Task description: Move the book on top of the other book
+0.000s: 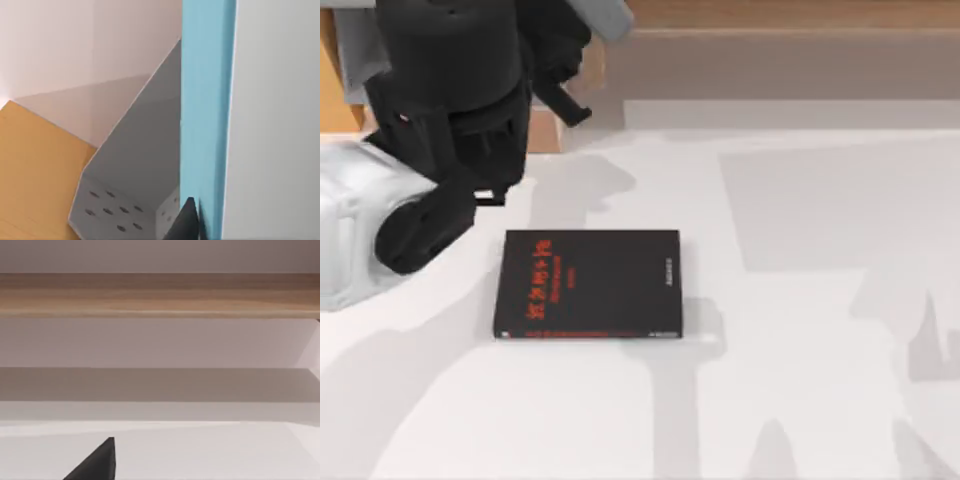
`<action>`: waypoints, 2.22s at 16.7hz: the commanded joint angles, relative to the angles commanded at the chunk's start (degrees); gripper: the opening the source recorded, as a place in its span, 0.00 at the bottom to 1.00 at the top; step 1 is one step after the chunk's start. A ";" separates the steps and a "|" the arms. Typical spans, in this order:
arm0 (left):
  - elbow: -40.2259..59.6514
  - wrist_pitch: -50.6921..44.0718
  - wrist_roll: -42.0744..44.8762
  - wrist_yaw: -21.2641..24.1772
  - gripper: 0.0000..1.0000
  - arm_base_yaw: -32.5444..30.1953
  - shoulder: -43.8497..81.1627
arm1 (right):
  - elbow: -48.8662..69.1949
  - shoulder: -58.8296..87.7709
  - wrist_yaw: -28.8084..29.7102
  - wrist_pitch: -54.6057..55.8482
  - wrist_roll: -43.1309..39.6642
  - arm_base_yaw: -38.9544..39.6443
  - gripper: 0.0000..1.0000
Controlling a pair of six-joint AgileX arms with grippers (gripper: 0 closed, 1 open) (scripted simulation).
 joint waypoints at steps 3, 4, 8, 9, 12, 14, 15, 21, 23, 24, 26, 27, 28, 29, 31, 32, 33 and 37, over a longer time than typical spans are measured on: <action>-5.66 -1.83 4.28 -2.26 0.00 -5.22 2.29 | 0.00 0.00 0.00 0.00 0.00 0.00 1.00; -7.44 -2.40 5.19 -2.74 0.00 -6.70 3.29 | 0.00 0.00 0.00 0.00 0.00 0.00 1.00; -13.52 -4.28 7.04 -3.94 0.00 -11.45 8.01 | 0.00 0.00 0.00 0.00 0.00 0.00 1.00; -14.72 -4.65 7.12 -4.08 0.00 -12.34 9.29 | 0.00 0.00 0.00 0.00 0.00 0.00 1.00; -17.21 -5.43 7.11 -4.26 0.00 -14.33 12.57 | 0.00 0.00 0.00 0.00 0.00 0.00 1.00; -17.82 -5.62 7.19 -4.27 0.00 -14.95 13.59 | 0.00 0.00 0.00 0.00 0.00 0.00 1.00; -17.83 -5.63 7.19 -4.27 0.00 -14.96 13.61 | 0.00 0.00 0.00 0.00 0.00 0.00 1.00; -17.62 -5.17 7.50 -4.04 0.00 -14.51 13.92 | 0.00 0.00 0.00 0.00 0.00 0.00 1.00; -17.44 -4.61 7.83 -3.72 0.00 -14.25 14.59 | 0.00 0.00 0.00 0.00 0.00 0.00 1.00; -17.44 -4.59 7.85 -3.71 0.00 -14.24 14.62 | 0.00 0.00 0.00 0.00 0.00 0.00 1.00; -17.44 -4.59 7.85 -3.71 0.00 -14.24 14.62 | 0.00 0.00 0.00 0.00 0.00 0.00 1.00; -17.44 -4.59 7.85 -3.71 0.08 -14.24 14.62 | 0.00 0.00 0.00 0.00 0.00 0.00 1.00; -17.44 -4.59 7.85 -3.71 0.15 -14.24 14.62 | 0.00 0.00 0.00 0.00 0.00 0.00 1.00; -17.44 -4.59 7.85 -3.71 0.23 -14.24 14.62 | 0.00 0.00 0.00 0.00 0.00 0.00 1.00; -17.44 -4.59 7.85 -3.71 0.38 -14.24 14.62 | 0.00 0.00 0.00 0.00 0.00 0.00 1.00; -17.44 -4.59 7.85 -3.71 0.45 -14.24 14.62 | 0.00 0.00 0.00 0.00 0.00 0.00 1.00; -17.44 -4.59 7.85 -3.71 0.53 -14.24 14.62 | 0.00 0.00 0.00 0.00 0.00 0.00 1.00; -17.44 -4.59 7.85 -3.71 0.83 -14.24 14.62 | 0.00 0.00 0.00 0.00 0.00 0.00 1.00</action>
